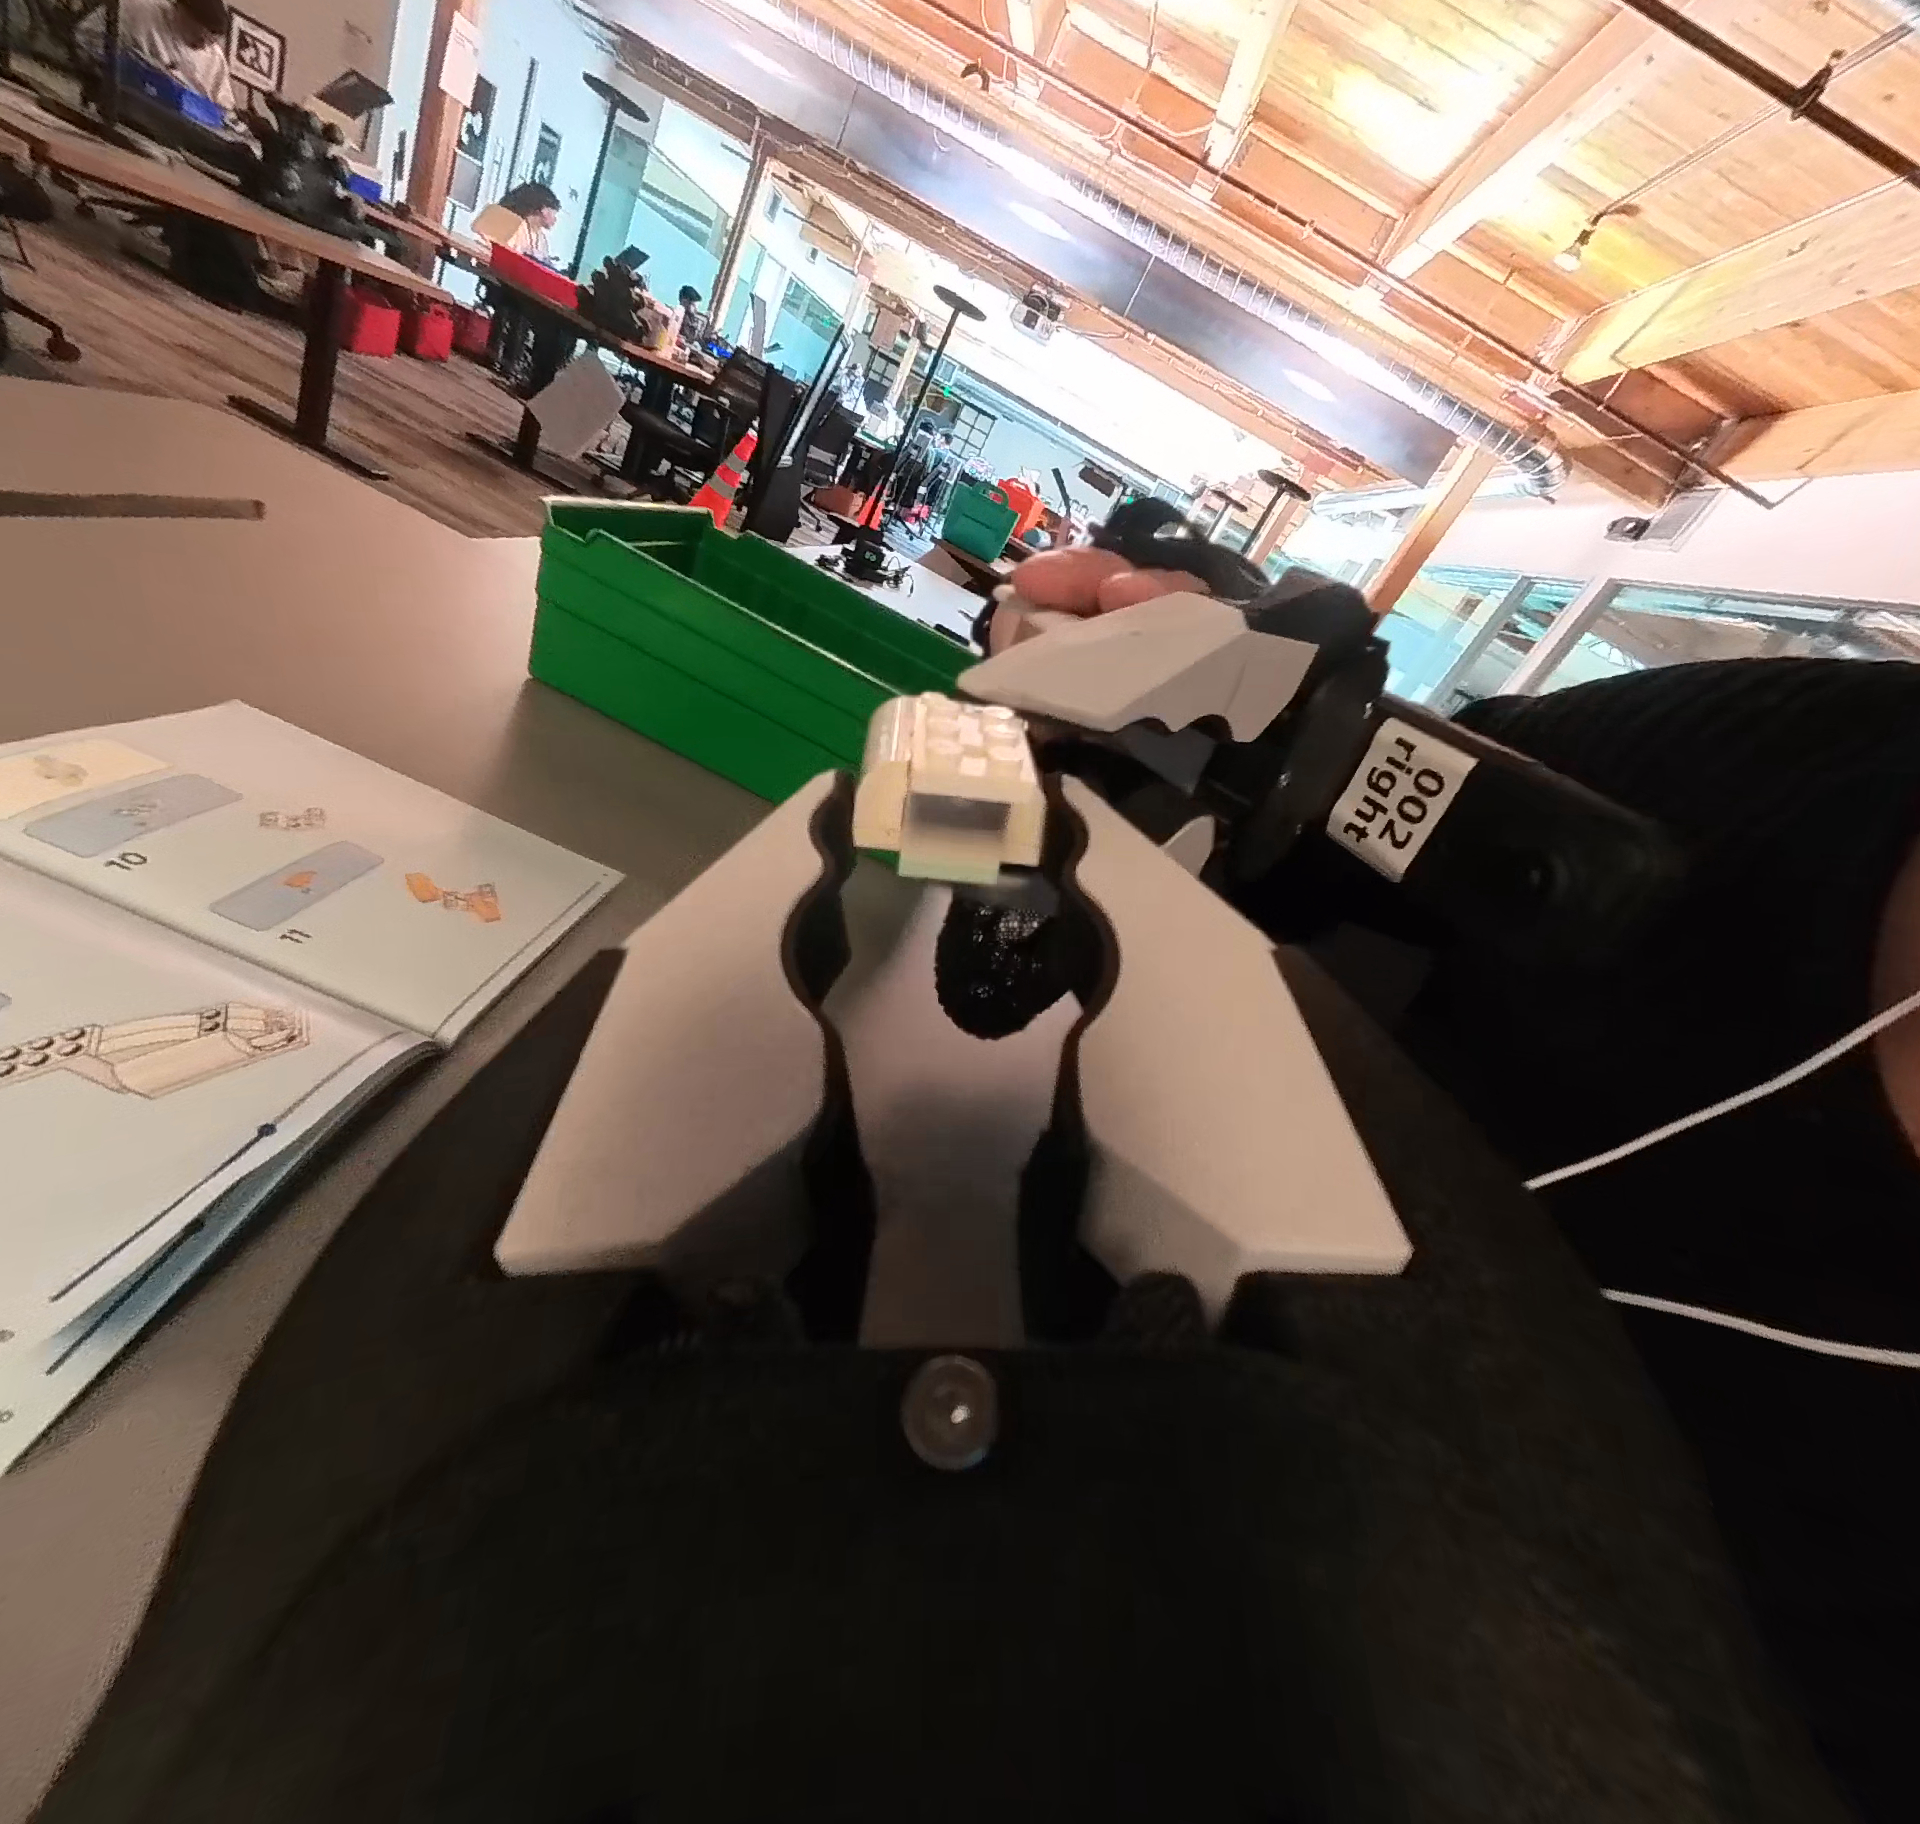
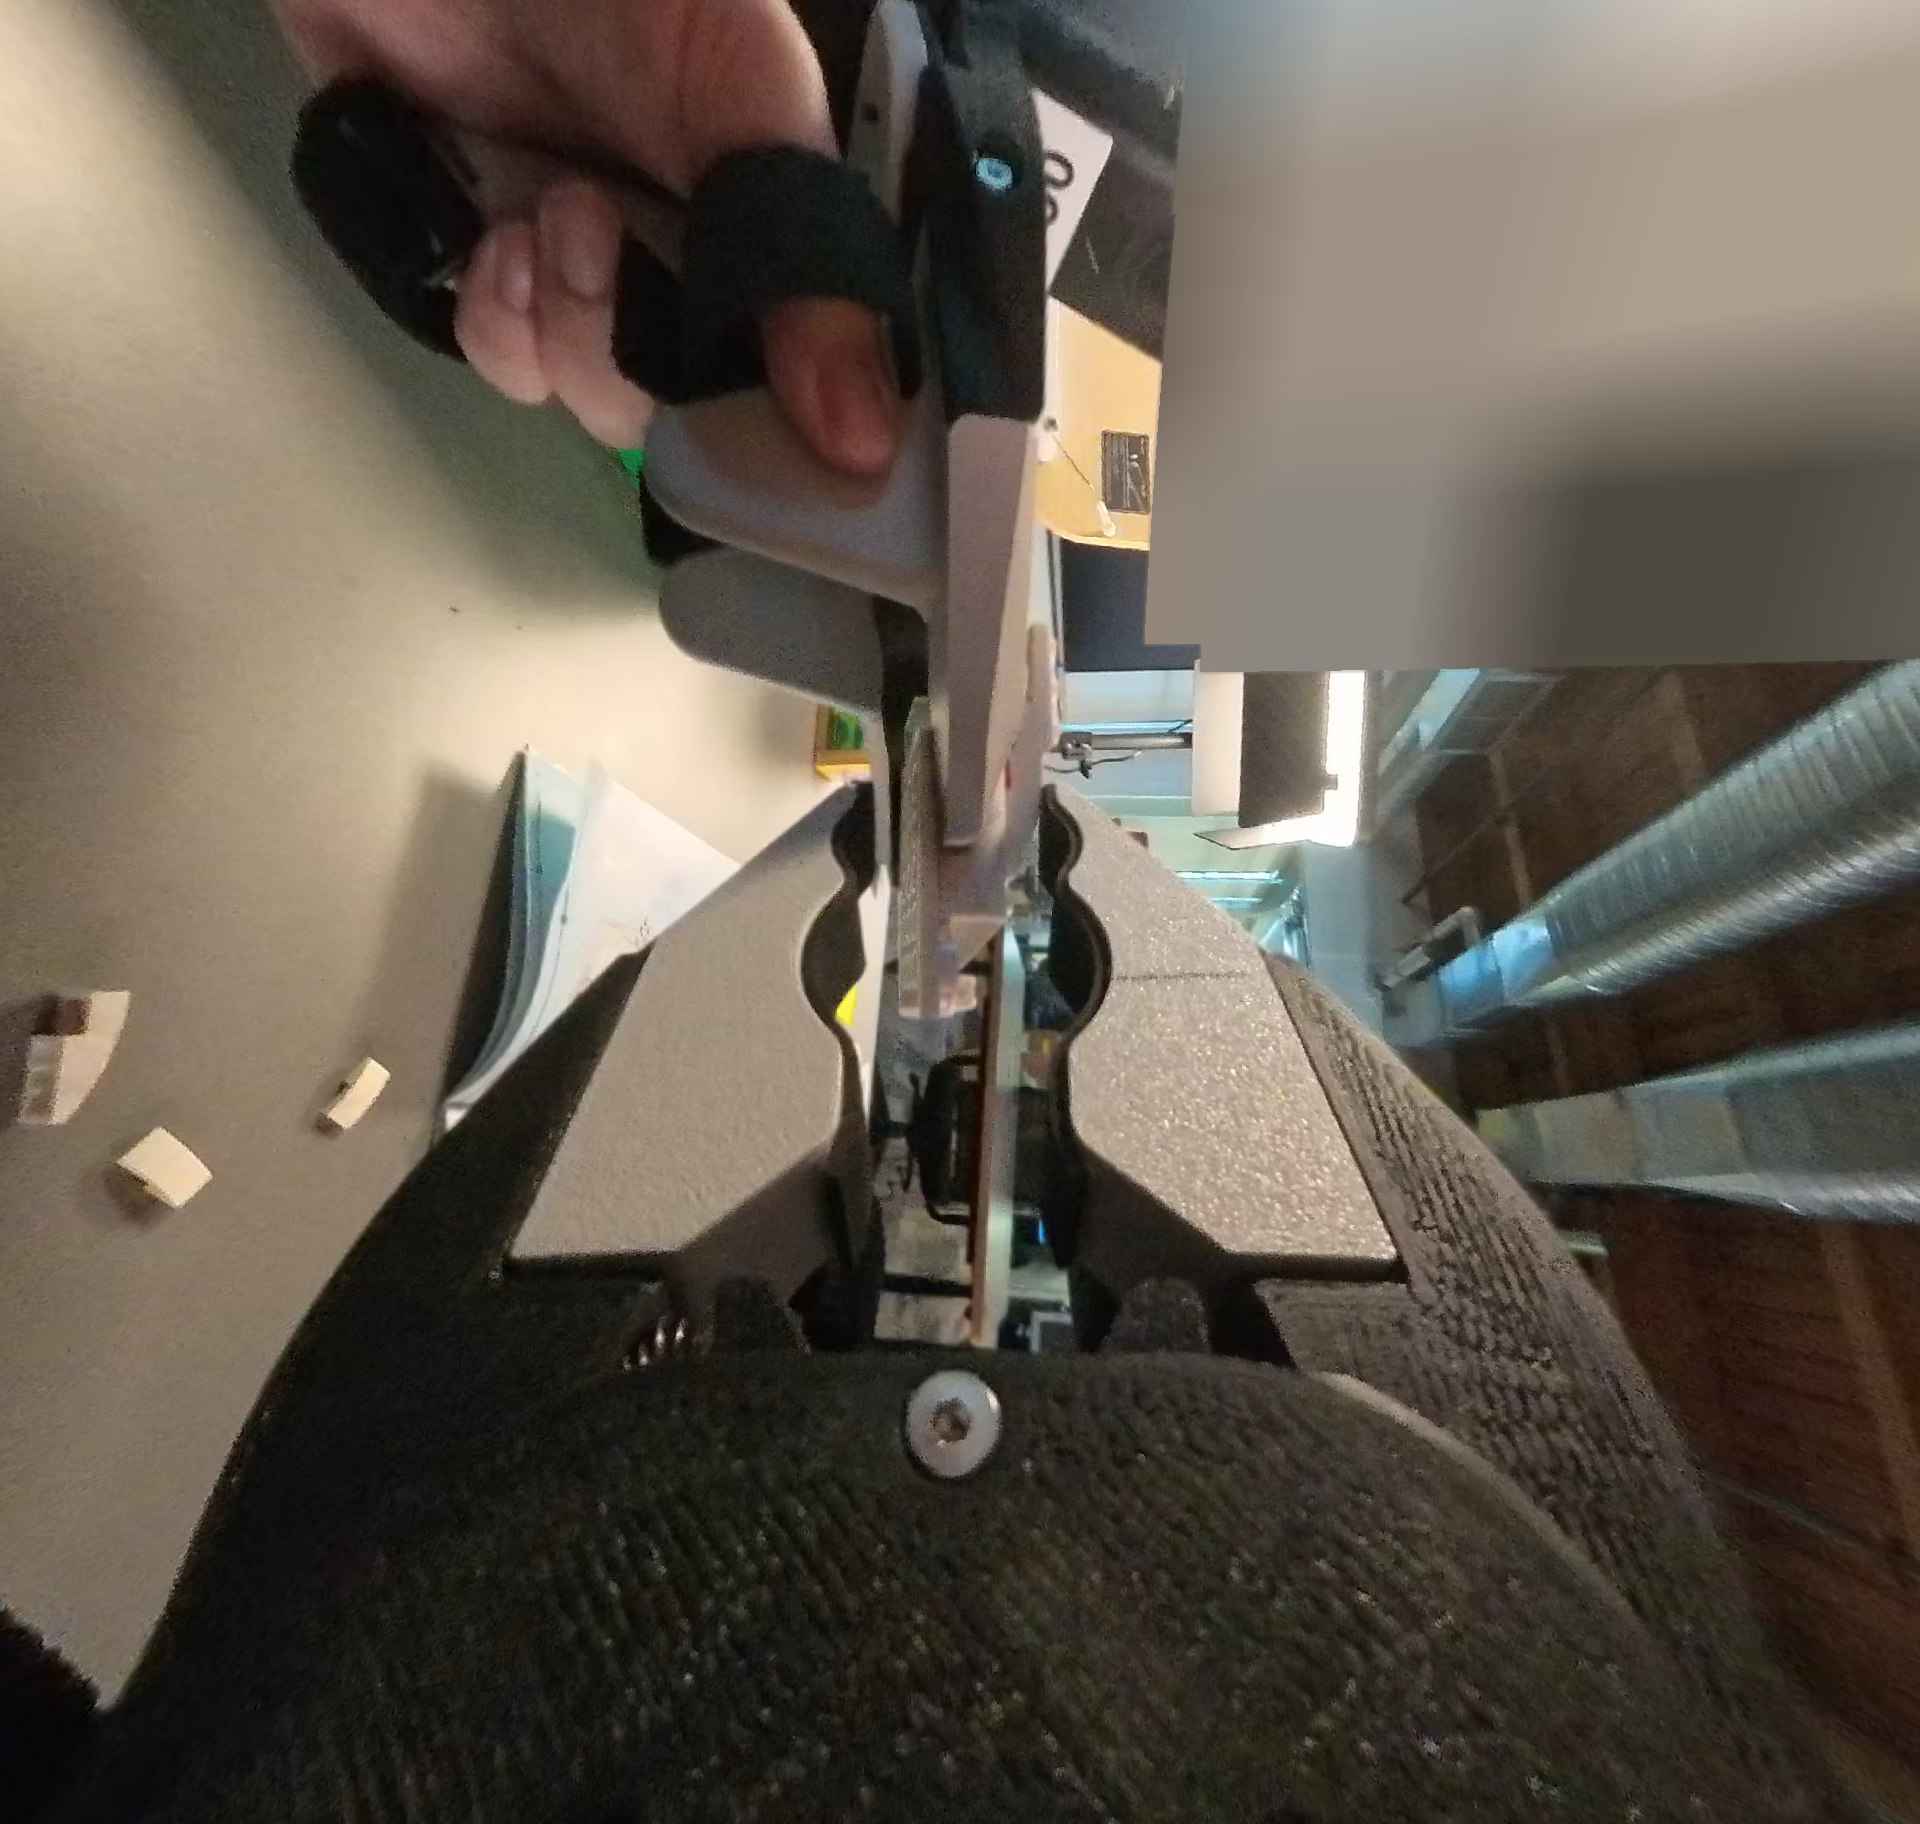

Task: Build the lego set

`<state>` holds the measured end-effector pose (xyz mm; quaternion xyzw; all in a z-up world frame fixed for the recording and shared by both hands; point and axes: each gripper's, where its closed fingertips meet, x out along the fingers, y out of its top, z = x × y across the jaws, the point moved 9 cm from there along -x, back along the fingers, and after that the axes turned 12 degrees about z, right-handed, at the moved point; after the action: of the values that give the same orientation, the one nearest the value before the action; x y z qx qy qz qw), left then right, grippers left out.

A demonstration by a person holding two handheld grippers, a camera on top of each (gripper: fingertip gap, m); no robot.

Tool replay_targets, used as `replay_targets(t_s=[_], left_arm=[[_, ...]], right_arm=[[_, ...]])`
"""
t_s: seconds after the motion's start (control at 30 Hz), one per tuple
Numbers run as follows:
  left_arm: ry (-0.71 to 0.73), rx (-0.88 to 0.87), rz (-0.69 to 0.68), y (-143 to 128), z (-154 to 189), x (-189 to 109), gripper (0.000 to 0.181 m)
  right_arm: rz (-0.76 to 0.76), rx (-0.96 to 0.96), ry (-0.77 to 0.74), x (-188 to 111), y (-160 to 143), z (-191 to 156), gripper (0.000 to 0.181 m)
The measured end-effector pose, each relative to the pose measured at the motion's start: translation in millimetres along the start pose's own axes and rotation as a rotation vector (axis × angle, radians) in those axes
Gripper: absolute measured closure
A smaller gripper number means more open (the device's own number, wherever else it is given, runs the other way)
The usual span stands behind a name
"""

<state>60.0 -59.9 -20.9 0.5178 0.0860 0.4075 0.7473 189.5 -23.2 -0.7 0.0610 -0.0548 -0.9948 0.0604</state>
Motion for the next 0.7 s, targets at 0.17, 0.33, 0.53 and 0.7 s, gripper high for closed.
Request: replay_targets(t_s=[0.17, 0.33, 0.53, 0.7], left_arm=[[0.007, 0.015, -0.013, 0, 1, 1, 0.146], [0.016, 0.031, -0.023, -3, 0, 2, 0.146], [0.15, 0.139, -0.045, -7, -13, -15, 0.146], [0.265, 0.227, -0.072, -18, -26, -44, 0.146]], right_arm=[[0.006, 0.036, -0.002, 0, 1, 3, 0.159], [-0.009, -0.032, -0.003, -1, 1, -1, 0.159], [-0.023, 0.121, 0.068, -6, -15, -7, 0.139], [-0.113, 0.861, 0.381, -28, -59, -35, 0.151]])
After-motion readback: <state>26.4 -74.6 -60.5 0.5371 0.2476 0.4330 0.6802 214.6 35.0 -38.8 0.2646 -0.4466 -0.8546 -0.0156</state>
